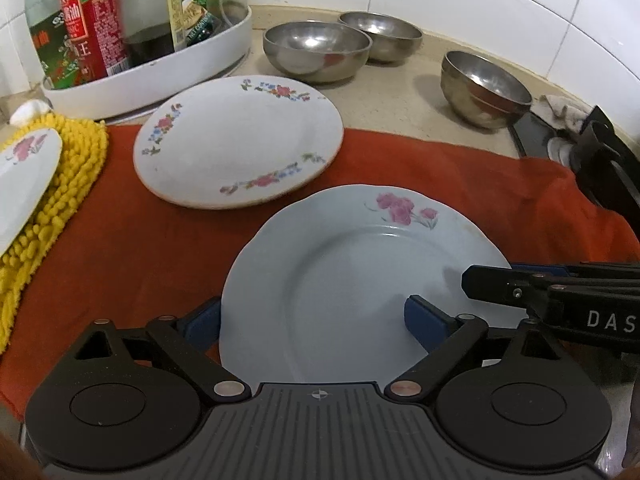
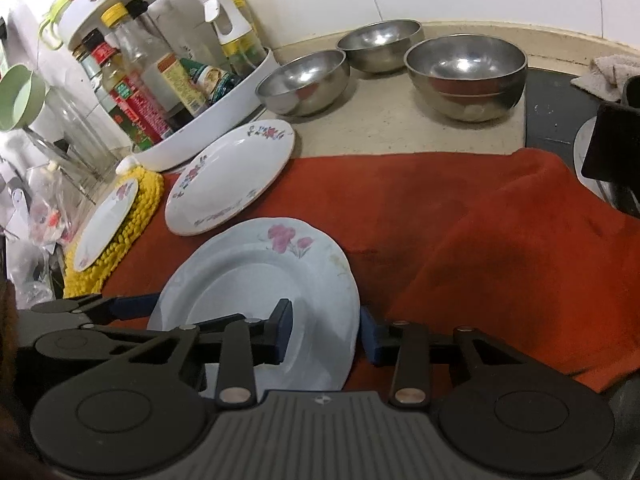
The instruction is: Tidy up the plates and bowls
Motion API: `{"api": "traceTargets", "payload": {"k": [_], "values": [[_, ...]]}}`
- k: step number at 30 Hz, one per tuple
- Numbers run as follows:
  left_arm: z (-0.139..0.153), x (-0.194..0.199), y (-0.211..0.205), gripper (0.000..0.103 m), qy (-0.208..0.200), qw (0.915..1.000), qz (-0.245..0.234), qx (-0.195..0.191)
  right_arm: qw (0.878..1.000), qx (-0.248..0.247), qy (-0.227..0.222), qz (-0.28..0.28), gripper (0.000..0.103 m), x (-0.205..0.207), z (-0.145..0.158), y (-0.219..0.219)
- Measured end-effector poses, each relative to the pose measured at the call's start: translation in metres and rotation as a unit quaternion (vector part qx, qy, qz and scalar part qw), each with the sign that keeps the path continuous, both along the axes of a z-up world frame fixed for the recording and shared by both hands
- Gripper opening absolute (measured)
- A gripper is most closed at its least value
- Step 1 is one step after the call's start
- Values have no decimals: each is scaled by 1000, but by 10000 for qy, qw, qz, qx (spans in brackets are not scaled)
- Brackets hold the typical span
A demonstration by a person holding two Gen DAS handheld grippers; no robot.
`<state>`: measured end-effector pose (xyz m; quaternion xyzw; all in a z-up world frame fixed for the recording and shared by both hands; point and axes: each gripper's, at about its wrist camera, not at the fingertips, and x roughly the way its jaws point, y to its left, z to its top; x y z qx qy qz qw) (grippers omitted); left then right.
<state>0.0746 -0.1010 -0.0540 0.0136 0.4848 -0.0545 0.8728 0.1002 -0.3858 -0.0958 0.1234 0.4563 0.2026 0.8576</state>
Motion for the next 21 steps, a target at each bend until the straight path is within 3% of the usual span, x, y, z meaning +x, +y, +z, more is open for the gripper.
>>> {"api": "traceTargets", "payload": {"k": [4,10,13,17,21], "values": [[8,8,2,94,-84,9998,117,-124,9997,-164,-188,-17,32,12,8,2],[10,9,10,91,-92,9996,-162,-207,9981,-452,-381,-170,31,20,17,-2],[22,7,25,93,-357,9992,-27,-183,9966,-523,-501,-401,31,27,28,-7],[33,16,54,96,-548,9978,293,-217,9955,-620,-658,-269,31,41,37,7],[31,35,82,94,-447,9963,619,-397,9967,-504,-617,-132,31,63,35,28]]}}
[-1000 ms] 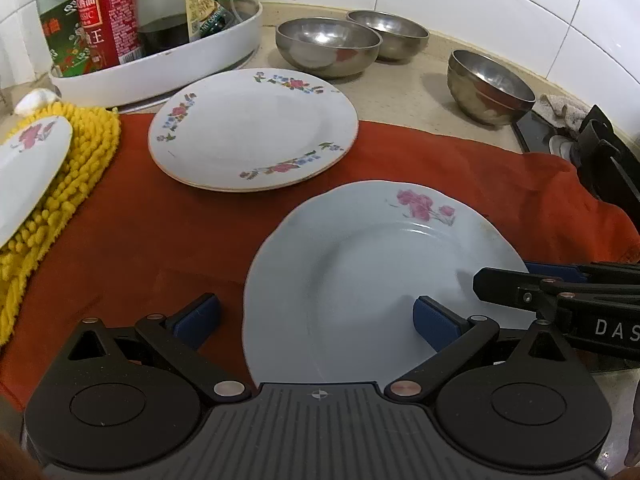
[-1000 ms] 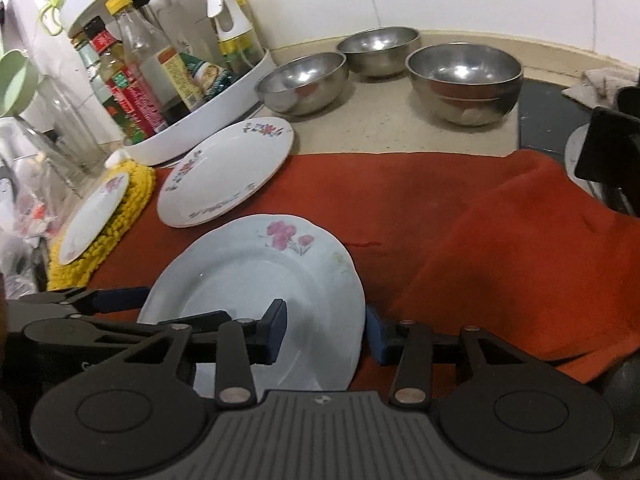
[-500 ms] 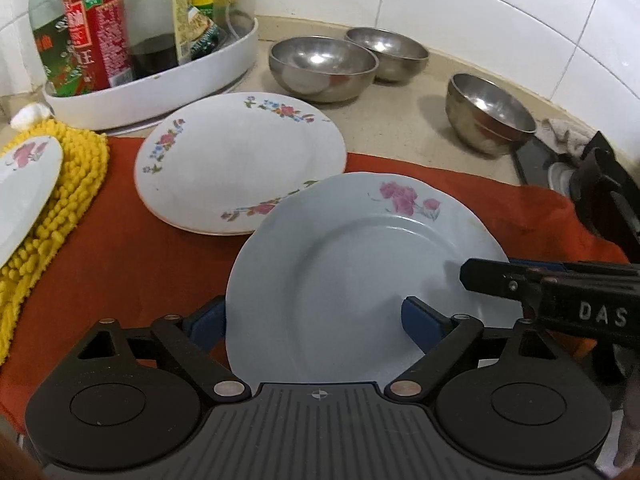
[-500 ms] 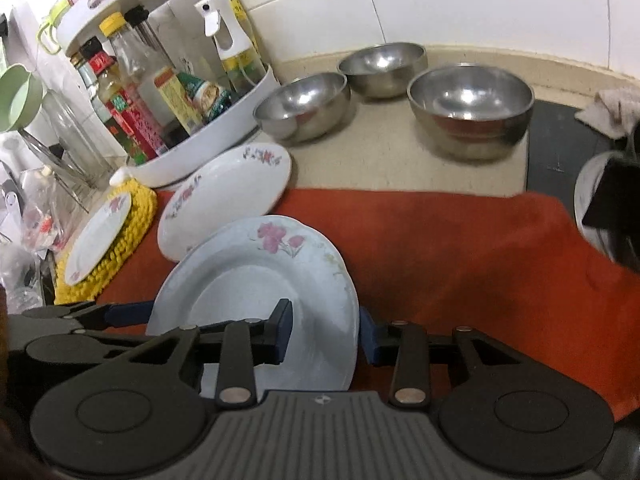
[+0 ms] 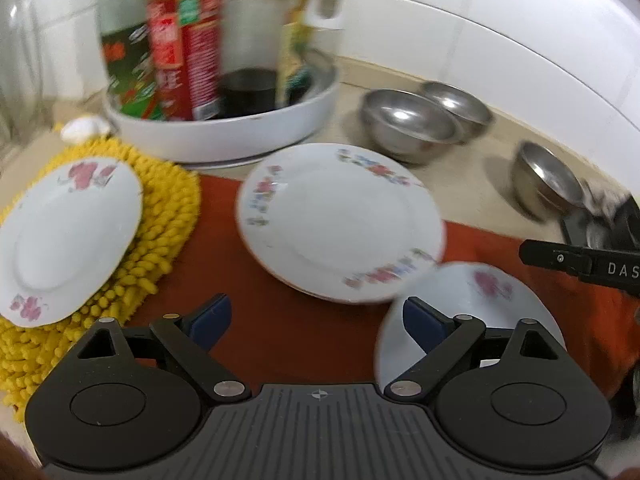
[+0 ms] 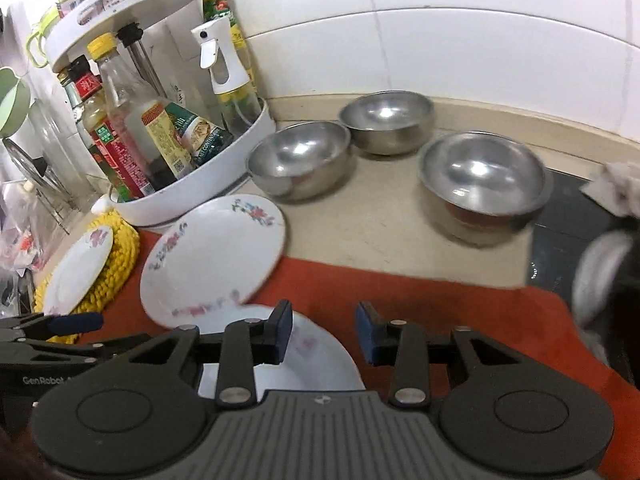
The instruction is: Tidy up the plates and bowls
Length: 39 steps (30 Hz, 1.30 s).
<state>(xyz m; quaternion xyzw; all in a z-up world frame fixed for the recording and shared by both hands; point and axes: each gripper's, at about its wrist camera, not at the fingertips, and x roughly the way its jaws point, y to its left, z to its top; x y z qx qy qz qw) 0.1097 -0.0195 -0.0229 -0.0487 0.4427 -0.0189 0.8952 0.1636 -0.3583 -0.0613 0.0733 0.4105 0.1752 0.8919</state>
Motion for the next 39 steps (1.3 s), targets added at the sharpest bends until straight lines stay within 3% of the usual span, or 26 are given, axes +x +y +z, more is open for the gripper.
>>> {"api": "traceTargets", "payload": {"k": [4,16,24,39], "values": [[-8,18,9,93,49,9998,109,178,9999,42,88,77,31,29,-4,21],[-27,69,18,90,152,9998,101,3,9975,130,527,443,31,87,-31,59],[-36,85,6,97,12,9994,-226,269,9945,561,713,528,31,96,-40,56],[-39,81,8,97,-312,9987,-309,258,9952,404,528,712,30,95,-41,66]]}}
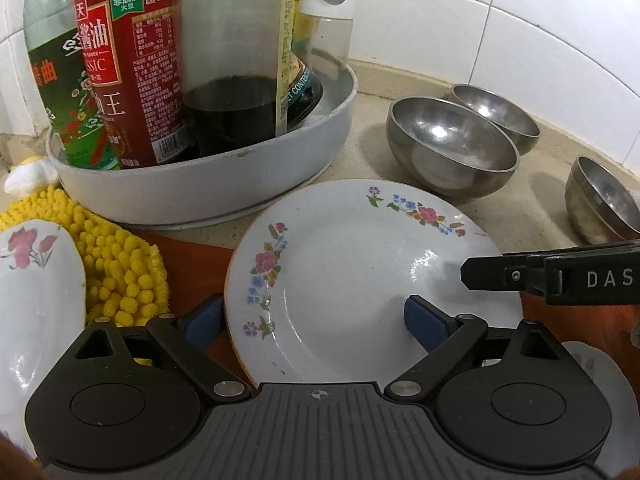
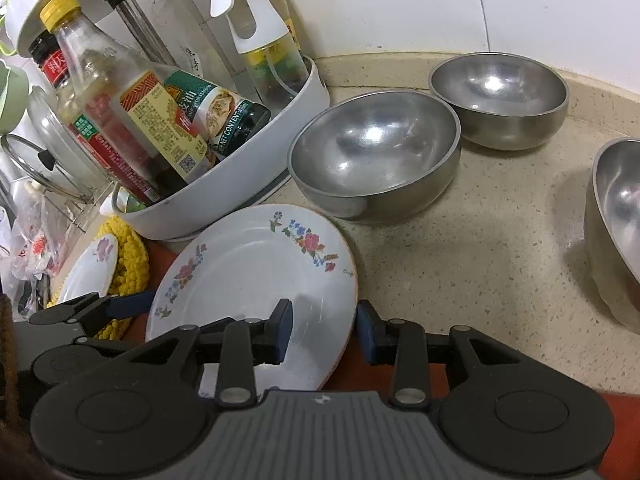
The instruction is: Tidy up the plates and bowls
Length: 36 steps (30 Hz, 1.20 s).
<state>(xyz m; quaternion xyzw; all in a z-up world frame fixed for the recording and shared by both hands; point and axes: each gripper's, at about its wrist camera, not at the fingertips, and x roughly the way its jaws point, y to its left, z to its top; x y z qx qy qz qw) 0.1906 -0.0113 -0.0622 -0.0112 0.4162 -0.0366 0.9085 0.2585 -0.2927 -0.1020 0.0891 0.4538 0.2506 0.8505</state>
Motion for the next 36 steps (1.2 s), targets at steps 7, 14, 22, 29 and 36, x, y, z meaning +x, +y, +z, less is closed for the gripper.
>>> {"api": "traceTargets", "payload": {"k": [7,14,22,29,36], "values": [[-1,-6,1,97,-92,9998,-148,-23,9996,120,-177,168,30,-7,-1,-8],[7,-5,9,88,47,9996,167,-236,9997,175,-174,19,30,-8,5,-6],[22,-14,16,86,-60,9985,312,-452,9990,349,-244,-144,30,-11,22,-8],[45,-23,18,86,-320,9976,346,-512,9977,536,-325,-259,25,-10,37,-10],[56,-35,10,86,-410,9973,208,-565,9966,599,-448,-335,25,-23,55,-19]]}}
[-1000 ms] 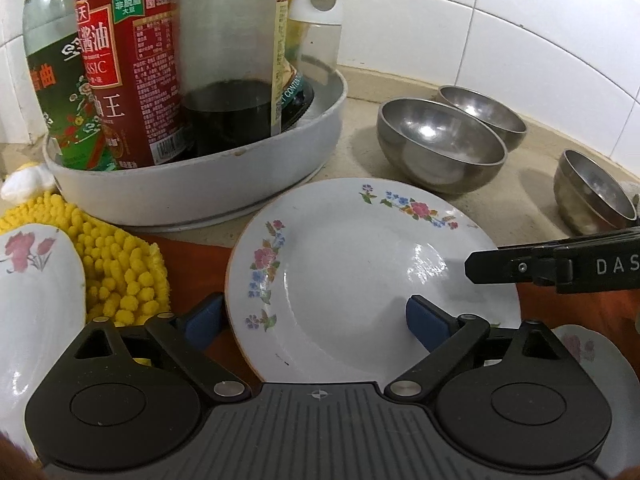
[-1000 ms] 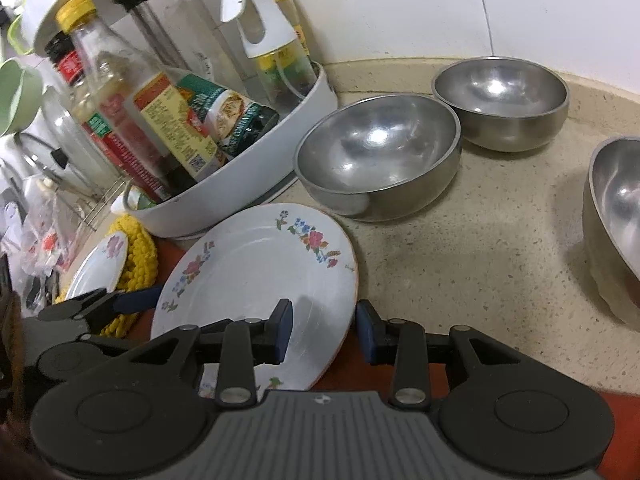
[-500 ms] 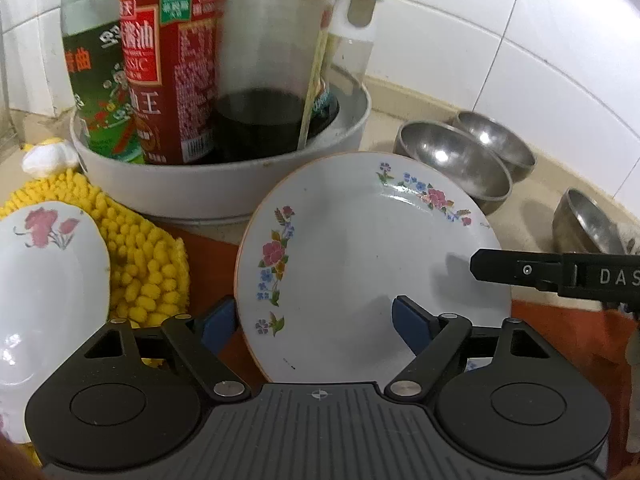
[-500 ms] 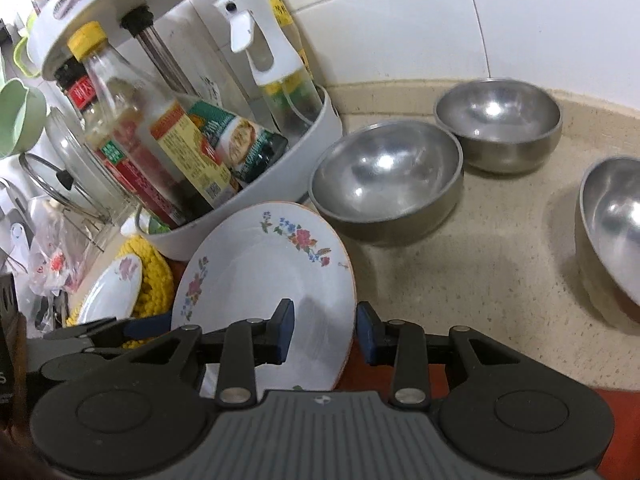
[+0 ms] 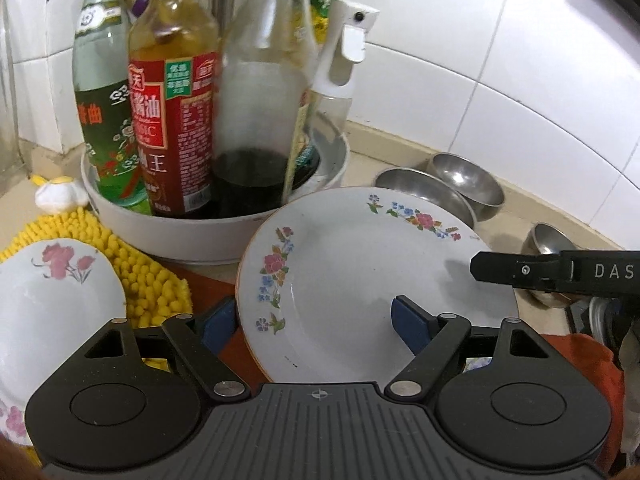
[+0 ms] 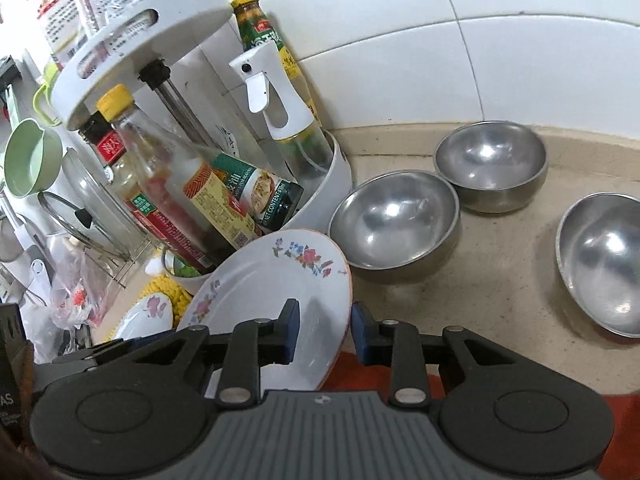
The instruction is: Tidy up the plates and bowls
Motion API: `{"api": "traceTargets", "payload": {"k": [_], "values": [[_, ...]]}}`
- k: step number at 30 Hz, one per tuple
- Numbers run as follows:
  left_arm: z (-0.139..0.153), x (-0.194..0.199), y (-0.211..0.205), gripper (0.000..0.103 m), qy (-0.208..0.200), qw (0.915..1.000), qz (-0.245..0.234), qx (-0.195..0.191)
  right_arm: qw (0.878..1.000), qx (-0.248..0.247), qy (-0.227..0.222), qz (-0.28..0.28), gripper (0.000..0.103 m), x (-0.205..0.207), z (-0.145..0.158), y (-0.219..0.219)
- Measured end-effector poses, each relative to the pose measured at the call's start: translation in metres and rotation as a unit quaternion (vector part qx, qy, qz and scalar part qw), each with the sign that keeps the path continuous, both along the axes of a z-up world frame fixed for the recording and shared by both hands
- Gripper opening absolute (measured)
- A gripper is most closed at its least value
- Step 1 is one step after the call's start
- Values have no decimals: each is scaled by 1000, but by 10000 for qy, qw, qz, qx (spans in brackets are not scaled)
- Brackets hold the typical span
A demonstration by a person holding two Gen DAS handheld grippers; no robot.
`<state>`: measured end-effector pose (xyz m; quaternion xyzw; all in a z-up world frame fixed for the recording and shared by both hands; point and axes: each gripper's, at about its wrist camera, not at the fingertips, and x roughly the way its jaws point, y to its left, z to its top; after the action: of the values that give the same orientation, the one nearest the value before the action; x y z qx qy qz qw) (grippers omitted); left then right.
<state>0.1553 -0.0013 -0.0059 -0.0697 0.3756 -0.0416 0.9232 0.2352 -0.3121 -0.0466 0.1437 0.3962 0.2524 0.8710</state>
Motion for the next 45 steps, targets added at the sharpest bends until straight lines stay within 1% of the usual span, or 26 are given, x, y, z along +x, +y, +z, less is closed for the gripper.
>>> {"api": "traceTargets", "payload": {"k": [10,14,21,38,43,45], "values": [[-10,-31,-31,85,224,9979,-605,72,9989,-69,311,-331,25,-52,-7,-35],[-8,-42,-38,85,167,9970,-745,125,9984,-93,360,-424,25,-70,-8,-44],[-4,-55,-43,85,95,9961,-851,199,9977,-102,398,-531,25,-94,-7,-48],[-18,-87,-59,85,296,9920,-1192,308,9954,-274,491,-771,25,-135,-16,-62],[-25,-93,-63,84,477,9908,-1227,299,9951,-366,478,-780,24,-143,-18,-63],[-28,-95,-64,83,547,9905,-1233,275,9950,-395,496,-776,24,-146,-20,-64]]}}
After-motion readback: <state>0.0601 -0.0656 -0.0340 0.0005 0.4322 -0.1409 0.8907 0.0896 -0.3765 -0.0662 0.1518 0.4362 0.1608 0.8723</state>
